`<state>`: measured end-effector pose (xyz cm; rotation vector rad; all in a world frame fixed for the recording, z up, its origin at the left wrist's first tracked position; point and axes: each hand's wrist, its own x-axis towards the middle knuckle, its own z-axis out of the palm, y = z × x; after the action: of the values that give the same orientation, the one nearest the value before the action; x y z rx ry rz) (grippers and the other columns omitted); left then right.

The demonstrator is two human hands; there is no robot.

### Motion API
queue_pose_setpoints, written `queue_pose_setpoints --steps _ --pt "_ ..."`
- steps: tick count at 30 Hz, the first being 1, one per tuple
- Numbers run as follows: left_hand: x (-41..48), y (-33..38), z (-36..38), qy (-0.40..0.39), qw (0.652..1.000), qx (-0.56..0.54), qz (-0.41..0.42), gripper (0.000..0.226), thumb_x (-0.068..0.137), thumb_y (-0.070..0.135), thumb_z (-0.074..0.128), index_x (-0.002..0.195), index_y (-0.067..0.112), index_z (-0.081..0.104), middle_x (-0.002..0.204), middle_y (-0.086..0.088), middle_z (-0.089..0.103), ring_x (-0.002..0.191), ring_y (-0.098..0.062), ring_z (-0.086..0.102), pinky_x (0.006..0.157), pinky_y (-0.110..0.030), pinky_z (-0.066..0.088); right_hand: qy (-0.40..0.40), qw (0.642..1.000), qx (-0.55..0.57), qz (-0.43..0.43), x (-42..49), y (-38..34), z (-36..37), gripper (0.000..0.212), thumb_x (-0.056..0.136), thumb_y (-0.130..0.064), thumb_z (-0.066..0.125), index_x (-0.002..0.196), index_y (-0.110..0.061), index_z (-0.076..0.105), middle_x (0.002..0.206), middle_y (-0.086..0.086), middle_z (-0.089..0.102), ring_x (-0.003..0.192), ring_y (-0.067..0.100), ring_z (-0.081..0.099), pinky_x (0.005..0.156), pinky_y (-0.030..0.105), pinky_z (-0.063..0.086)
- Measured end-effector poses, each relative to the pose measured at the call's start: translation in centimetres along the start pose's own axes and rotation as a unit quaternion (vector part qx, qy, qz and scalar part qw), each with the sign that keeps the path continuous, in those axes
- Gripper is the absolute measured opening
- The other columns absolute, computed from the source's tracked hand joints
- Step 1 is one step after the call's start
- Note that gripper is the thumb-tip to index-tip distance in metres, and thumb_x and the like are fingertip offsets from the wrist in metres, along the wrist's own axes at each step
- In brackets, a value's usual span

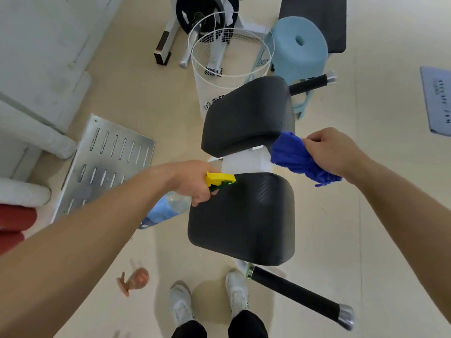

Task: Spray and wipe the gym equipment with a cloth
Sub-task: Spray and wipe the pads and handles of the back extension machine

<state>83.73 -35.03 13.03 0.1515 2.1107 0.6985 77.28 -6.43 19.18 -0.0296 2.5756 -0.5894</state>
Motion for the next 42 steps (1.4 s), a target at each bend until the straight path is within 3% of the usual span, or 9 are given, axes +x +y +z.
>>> queue_pose_setpoints --steps 7,13,18,21,24,29,32,36,42 --pt "-1.6 -4.3 0.9 0.053 0.995 -0.075 -0.035 0.041 0.069 -0.007 0.075 0.102 0.017 0.068 0.085 0.003 0.065 0.072 -0.011 0.058 0.063 -0.023 0.047 0.001 0.998 -0.007 -0.057 1.3 -3.5 2.1 0.042 0.101 -0.025 0.041 0.065 -0.008 0.053 0.059 0.008 0.047 0.054 0.019 0.042 0.051 0.028 0.034" --pt "-2.3 -8.6 1.2 0.057 0.991 -0.086 -0.082 0.029 0.062 -0.005 0.072 0.086 0.009 0.065 0.080 -0.013 0.072 0.074 -0.032 0.073 0.064 -0.030 0.053 -0.039 0.981 -0.112 -0.151 3.6 -7.9 5.2 0.039 0.103 -0.038 0.042 0.074 -0.023 0.063 0.070 0.000 0.063 0.067 0.016 0.058 0.060 0.030 0.042" --pt "-3.5 -11.4 1.6 0.086 0.983 -0.128 -0.101 0.024 0.063 -0.003 0.071 0.081 0.010 0.060 0.063 -0.002 0.065 0.054 -0.014 0.066 0.061 -0.027 0.046 -0.187 0.901 -0.329 -0.210 3.7 -9.4 11.8 0.039 0.103 -0.045 0.031 0.124 -0.025 0.057 0.121 0.005 0.062 0.109 0.028 0.057 0.093 0.040 0.044" --pt "-4.2 -12.3 1.9 0.101 0.977 -0.158 -0.099 0.026 0.061 -0.002 0.070 0.075 0.016 0.059 0.060 0.003 0.064 0.052 -0.011 0.062 0.058 -0.026 0.045 -0.201 0.859 -0.394 -0.259 3.8 -10.6 15.2 0.057 0.098 -0.060 0.038 0.144 -0.027 0.041 0.134 0.004 0.054 0.115 0.028 0.056 0.083 0.041 0.045" --pt "-4.6 -12.6 2.3 0.126 0.972 -0.174 -0.092 0.027 0.053 0.004 0.070 0.074 0.018 0.059 0.061 0.005 0.063 0.059 -0.017 0.059 0.061 -0.031 0.047 -0.206 0.822 -0.447 -0.286 4.3 -12.3 19.8 0.052 0.098 -0.051 0.049 0.143 -0.026 0.043 0.129 0.005 0.056 0.107 0.027 0.059 0.066 0.038 0.045" --pt "-5.0 -12.9 3.2 0.179 0.958 -0.216 -0.062 0.034 0.045 0.013 0.064 0.079 0.014 0.062 0.066 0.001 0.065 0.065 -0.021 0.060 0.069 -0.046 0.057 -0.170 0.806 -0.498 -0.271 6.1 -15.0 27.4 0.024 0.101 -0.024 0.044 0.116 -0.019 0.063 0.105 0.002 0.062 0.087 0.025 0.057 0.062 0.035 0.039" --pt "-5.3 -12.9 3.9 0.204 0.950 -0.228 -0.056 0.030 0.049 0.012 0.063 0.079 0.014 0.062 0.065 0.005 0.067 0.062 -0.019 0.064 0.069 -0.045 0.061 -0.186 0.767 -0.551 -0.273 5.9 -15.4 29.2 0.017 0.098 -0.024 0.048 0.102 -0.020 0.065 0.081 0.000 0.053 0.080 0.021 0.055 0.059 0.034 0.034" --pt "-5.6 -12.5 4.3 0.214 0.954 -0.204 -0.048 0.028 0.050 0.011 0.064 0.075 0.022 0.060 0.073 -0.003 0.069 0.072 -0.031 0.068 0.071 -0.053 0.061 -0.157 0.839 -0.447 -0.268 6.4 -14.2 26.1 0.025 0.095 -0.039 0.049 0.098 -0.017 0.062 0.081 0.000 0.056 0.072 0.020 0.055 0.054 0.030 0.038" --pt "-6.3 -9.8 3.8 0.221 0.957 -0.184 -0.036 0.025 0.054 0.008 0.069 0.075 0.019 0.059 0.076 -0.009 0.068 0.075 -0.034 0.064 0.069 -0.046 0.055 -0.156 0.920 -0.321 -0.164 5.8 -10.4 15.7 0.031 0.099 -0.047 0.043 0.099 -0.020 0.059 0.095 0.002 0.065 0.081 0.020 0.058 0.073 0.036 0.047"
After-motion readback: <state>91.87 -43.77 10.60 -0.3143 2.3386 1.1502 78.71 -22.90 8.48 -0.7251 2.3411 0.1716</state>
